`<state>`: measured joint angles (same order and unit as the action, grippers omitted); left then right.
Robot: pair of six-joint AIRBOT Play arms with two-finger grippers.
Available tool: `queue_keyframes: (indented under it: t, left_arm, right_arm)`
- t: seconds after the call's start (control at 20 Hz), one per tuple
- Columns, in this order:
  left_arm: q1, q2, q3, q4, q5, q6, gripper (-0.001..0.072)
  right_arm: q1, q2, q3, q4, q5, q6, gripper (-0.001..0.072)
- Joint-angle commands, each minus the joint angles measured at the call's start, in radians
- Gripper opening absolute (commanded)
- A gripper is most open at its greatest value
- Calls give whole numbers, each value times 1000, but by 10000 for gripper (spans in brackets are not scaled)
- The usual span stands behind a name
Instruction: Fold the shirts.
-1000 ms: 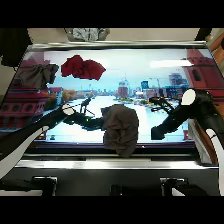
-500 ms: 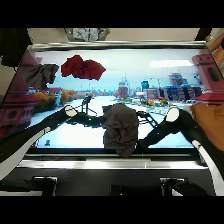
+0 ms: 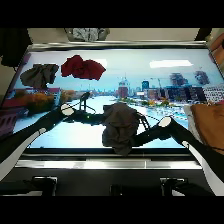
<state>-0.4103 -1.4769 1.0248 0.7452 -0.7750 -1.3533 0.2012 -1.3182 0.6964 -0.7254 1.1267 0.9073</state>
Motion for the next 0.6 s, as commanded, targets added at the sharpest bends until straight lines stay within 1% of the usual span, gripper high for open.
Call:
queue_keyframes:
  t: [0.0,0.05,0.15,0.25,0.35,0.4,0.45,0.55]
  left_arm:
    - [48,96,53,2,23,110,34]
    - [81,149,108,17,21,124,33]
    - [156,262,247,73,21,123,33]
    - [245,369,405,126,19,114,32]
    - [343,470,546,159,20,93,32]
    - [396,518,599,183,20,77,33]
    - [446,563,630,215,20,40,33]
    - [542,652,640,259,0,-22,32]
  right_arm:
    - [-41,58,107,-85,102,-37,51]
    - [-69,103,186,-158,142,-37,51]
    - [-143,215,407,-320,199,-37,52]
    - [-211,326,673,-456,203,-37,52]
    - [-238,420,916,-563,169,-45,51]
    - [-238,462,1006,-615,159,-59,52]
    - [-238,499,1067,-661,154,-58,52]
    - [-238,564,1116,-735,175,-55,52]
